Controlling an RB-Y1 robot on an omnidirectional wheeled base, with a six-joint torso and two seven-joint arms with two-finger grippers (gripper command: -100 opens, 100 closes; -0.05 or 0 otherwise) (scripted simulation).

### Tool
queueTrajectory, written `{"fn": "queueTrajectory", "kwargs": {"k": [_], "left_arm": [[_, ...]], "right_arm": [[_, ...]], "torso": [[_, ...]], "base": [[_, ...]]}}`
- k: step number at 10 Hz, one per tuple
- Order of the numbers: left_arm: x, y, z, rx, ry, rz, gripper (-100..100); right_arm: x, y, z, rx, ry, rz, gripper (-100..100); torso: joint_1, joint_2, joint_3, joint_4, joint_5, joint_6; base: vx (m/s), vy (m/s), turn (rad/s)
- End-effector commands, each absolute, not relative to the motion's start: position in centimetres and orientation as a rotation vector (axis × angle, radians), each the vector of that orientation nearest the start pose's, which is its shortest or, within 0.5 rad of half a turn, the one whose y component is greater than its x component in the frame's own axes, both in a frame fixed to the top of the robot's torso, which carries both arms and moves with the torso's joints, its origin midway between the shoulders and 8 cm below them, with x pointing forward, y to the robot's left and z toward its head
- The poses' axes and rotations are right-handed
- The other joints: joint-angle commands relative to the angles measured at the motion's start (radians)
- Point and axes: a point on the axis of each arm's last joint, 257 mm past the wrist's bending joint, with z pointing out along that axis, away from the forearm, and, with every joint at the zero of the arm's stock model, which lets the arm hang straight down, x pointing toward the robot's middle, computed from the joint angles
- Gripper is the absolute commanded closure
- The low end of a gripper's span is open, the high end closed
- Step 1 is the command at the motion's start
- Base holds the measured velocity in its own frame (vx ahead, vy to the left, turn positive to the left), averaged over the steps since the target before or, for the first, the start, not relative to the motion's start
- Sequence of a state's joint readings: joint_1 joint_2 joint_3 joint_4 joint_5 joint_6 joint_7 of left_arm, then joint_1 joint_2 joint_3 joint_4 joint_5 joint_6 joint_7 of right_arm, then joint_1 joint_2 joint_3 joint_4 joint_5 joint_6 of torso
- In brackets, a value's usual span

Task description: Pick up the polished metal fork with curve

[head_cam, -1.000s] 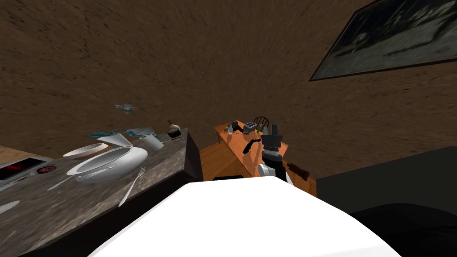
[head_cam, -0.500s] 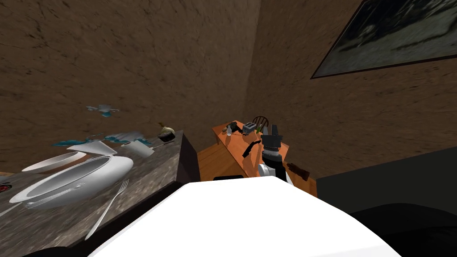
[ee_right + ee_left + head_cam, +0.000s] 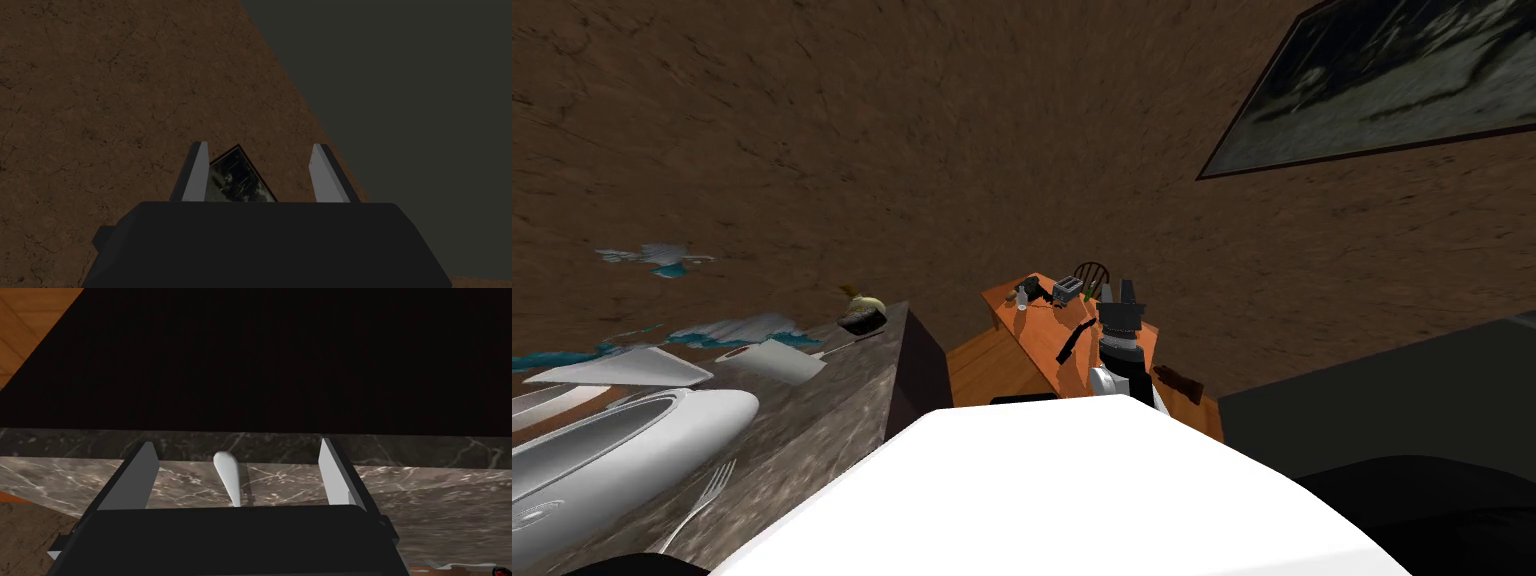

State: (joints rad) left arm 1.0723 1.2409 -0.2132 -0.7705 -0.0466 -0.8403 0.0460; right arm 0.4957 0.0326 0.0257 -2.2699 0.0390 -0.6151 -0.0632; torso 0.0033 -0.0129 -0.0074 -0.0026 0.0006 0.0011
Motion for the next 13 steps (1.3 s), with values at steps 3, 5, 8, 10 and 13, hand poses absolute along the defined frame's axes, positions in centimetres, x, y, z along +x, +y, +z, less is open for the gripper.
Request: {"fn": "queueTrajectory", "kwargs": {"k": [3,5,8,10,13], "left_arm": [[-11.9,71.9,-33.3,-0.813,2.652,0.152,-100],[-11.9,71.9,-33.4,-0.813,2.650,0.152,-100],[-11.0,72.4,-33.9,-0.857,2.641,0.160,-100],[-10.6,72.7,-34.2,-0.893,2.630,0.162,-100],[-9.8,73.2,-34.7,-0.946,2.614,0.171,-100]], "right_arm": [[32.7,-26.5,4.2,0.591,0.518,1.388,0],[32.7,-26.5,4.2,0.591,0.518,1.388,0],[32.7,-26.5,4.2,0.591,0.517,1.388,0],[32.7,-26.5,4.2,0.591,0.517,1.388,0],[32.7,-26.5,4.2,0.591,0.517,1.388,0]], "torso": [[0.005,-0.002,-0.001,-0.001,0.002,0.000],[0.005,0.001,0.000,0.000,0.002,0.000],[-0.005,0.015,0.008,0.003,-0.001,-0.001],[-0.007,0.022,0.013,0.005,-0.001,-0.002],[-0.007,0.022,0.013,0.005,-0.001,-0.002]], "base": [[0.215,0.137,-0.160],[0.132,0.095,-0.070],[-0.061,-0.003,-0.119],[-0.131,-0.016,-0.098],[-0.127,-0.026,-0.122]]}}
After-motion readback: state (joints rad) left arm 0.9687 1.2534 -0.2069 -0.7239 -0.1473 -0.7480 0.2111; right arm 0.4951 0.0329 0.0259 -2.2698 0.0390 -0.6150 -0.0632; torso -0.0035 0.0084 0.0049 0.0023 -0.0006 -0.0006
